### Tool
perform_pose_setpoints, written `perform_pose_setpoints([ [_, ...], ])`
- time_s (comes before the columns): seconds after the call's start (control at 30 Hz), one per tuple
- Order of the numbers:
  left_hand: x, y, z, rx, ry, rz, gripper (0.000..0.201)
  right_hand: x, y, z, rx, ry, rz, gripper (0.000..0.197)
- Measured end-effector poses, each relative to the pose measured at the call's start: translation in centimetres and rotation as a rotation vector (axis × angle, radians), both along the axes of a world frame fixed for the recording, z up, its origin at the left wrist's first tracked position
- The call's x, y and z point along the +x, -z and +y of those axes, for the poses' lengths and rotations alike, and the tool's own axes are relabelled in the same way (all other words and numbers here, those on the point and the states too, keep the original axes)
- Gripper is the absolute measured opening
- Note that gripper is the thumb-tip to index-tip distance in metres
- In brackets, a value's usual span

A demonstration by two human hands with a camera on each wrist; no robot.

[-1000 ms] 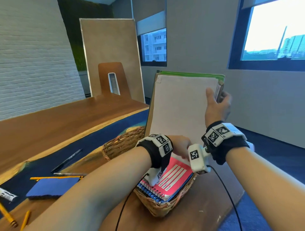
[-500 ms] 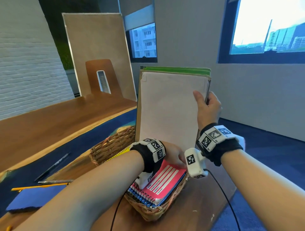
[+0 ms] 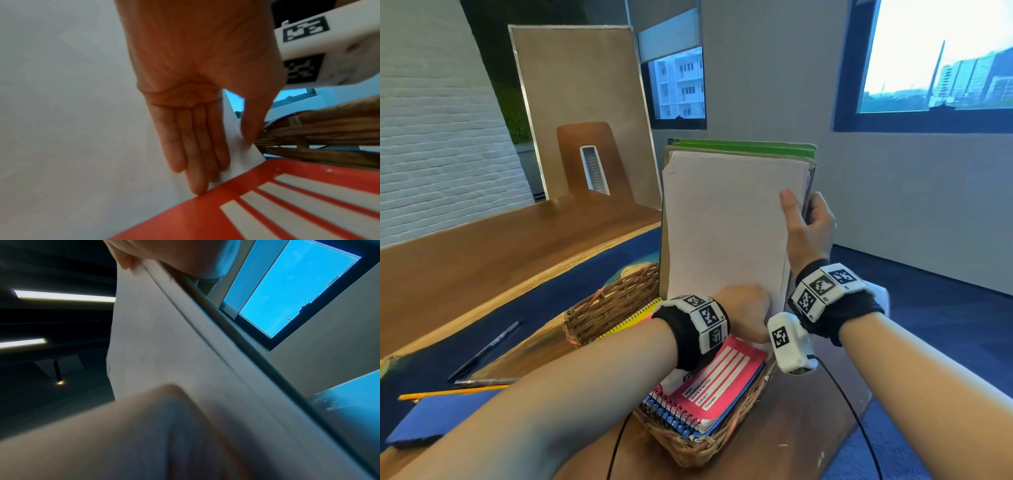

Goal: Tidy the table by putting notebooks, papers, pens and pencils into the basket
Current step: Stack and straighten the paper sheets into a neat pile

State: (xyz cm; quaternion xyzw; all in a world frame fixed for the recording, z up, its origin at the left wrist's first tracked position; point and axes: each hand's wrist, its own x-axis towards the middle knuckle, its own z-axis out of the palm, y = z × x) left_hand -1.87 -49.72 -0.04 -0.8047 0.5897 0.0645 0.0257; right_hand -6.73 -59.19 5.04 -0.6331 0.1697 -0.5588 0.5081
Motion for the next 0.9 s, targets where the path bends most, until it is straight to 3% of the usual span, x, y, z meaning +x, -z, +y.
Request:
perform_pose_setpoints([
  [0.1,0.5,0.5,0.0,0.001,0.005,0.016,0.027,0.1,-0.7,-0.2,0.061,-0.032,-0.008,0.022],
  [0.3,1.4,1.1,-0.2,0.081,-0.008,0.129,0.024,0.2,-0.9,-0.6,-0.02,0.153,0.073,0.027],
  [0.47,3.4,-0.3,1.3,0.163,-0.262,0.176,0.012,0.1,-0.5,-0.5,-0.041,0.154,0.074,0.027],
  [0.53,5.0,-1.7,2.3,0.113,-0.401,0.119,0.022,0.1,-0.5,-0.4,-0.045,0.138,0.062,0.025],
  [0.63,8.2,-3.3,4.0,-0.174,-0.653,0.025,0.035,0.2,-0.1,-0.3,0.007,0.086,0.024,0.021],
  [0.73,10.3,-4.4,4.7,-0.448,-0.83,0.134,0.037,0.4,0.6,0.0,0.107,0.009,-0.021,0.022],
  [0.8,10.7,-4.8,4.3,-0.675,-0.825,0.28,0.032,0.6,0.9,0.2,0.147,-0.005,-0.007,0.022],
  [0.9,10.1,-5.2,3.5,-0.972,-0.735,0.351,0.032,0.6,1.0,0.2,0.141,0.026,0.03,0.03],
])
